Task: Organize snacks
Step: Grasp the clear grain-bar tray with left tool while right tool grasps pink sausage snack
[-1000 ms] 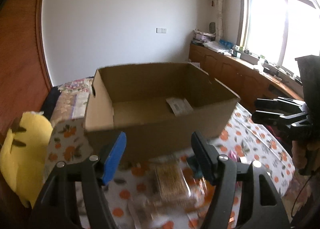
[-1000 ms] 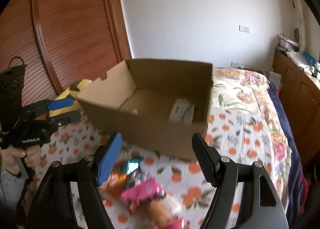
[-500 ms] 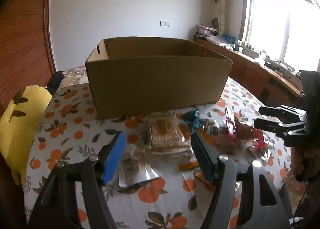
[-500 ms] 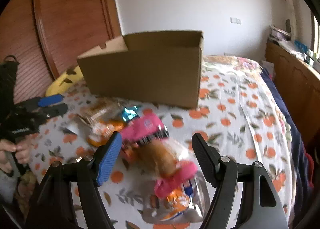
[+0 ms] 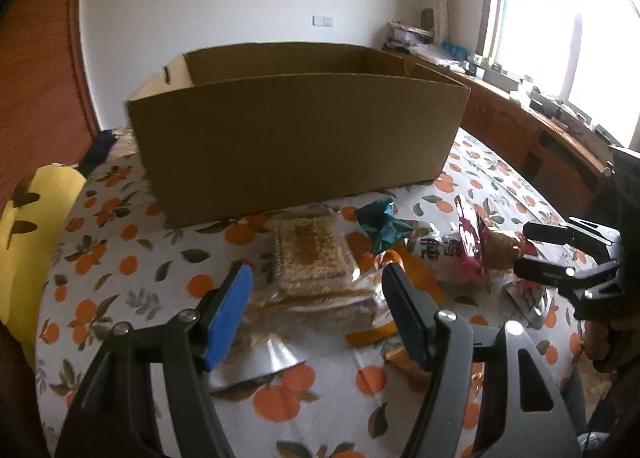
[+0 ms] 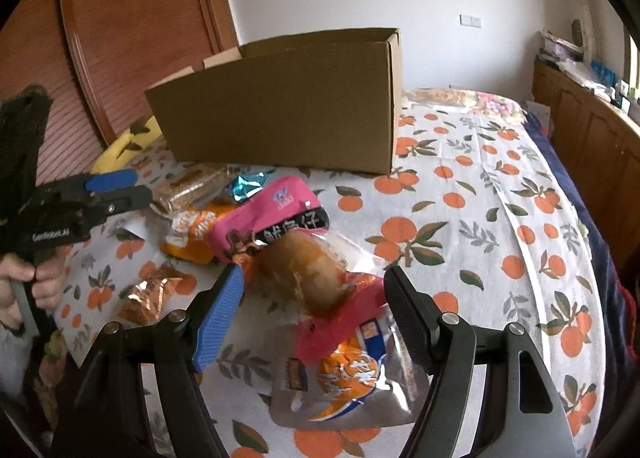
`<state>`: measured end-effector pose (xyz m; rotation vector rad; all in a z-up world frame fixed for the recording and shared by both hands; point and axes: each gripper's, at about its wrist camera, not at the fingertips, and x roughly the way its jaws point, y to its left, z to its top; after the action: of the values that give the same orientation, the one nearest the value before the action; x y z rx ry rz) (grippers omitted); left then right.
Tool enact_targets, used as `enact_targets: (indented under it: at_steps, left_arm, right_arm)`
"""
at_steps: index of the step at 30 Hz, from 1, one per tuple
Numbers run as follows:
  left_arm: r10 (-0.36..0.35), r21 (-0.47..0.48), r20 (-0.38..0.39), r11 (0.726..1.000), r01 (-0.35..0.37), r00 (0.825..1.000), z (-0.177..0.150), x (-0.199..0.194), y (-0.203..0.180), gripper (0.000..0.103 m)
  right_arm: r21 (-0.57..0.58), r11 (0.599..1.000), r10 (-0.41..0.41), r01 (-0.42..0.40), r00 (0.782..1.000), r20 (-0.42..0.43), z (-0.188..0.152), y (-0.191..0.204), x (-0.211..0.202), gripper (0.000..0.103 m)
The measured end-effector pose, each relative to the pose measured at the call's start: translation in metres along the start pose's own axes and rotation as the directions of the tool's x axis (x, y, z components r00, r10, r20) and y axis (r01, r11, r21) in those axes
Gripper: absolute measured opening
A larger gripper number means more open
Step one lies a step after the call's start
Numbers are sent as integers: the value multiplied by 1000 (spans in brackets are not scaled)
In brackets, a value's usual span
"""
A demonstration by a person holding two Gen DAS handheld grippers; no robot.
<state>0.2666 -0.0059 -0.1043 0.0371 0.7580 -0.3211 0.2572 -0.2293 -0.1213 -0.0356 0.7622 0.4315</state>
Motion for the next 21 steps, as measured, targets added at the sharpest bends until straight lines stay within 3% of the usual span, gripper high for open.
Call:
enact_targets:
  at_steps: [8,21]
  left_arm:
    - [4,2,-131,1000,-4,991,21,38,-3,68]
    - [17,-15,-241,1000,-21,970,29,67,5,66]
  right_arm:
    - [-80,997,8,-13,998,-65,16,-1,9,74]
    - [-166,983,49,-80,982,-183,33,-3,21,74]
